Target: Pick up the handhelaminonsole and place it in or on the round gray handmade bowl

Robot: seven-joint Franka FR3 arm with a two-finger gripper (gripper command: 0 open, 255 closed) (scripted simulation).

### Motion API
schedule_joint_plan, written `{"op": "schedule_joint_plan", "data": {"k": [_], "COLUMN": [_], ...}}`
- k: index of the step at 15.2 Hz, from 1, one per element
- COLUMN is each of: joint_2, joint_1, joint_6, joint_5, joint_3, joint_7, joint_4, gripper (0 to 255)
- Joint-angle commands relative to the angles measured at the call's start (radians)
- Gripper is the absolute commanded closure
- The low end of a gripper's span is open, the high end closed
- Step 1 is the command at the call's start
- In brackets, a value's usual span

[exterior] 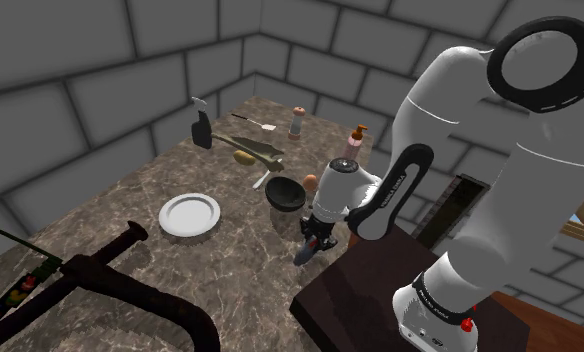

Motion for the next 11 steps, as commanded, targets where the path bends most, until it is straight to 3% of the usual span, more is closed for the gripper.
{"op": "schedule_joint_plan", "data": {"k": [1, 6, 8, 11], "joint_2": [-0.044, -0.168, -0.226, -0.31], "joint_1": [-0.08, -0.245, -0.262, -0.224], "joint_6": [-0.031, -0.101, -0.137, -0.203], "joint_5": [0.09, 0.416, 0.575, 0.749], "joint_3": [0.101, 0.349, 0.408, 0.416], "joint_7": [-0.069, -0.305, -0.416, -0.537], "joint_4": [-0.016, -0.051, -0.058, -0.06], "gripper": [255, 255, 255, 255]}}
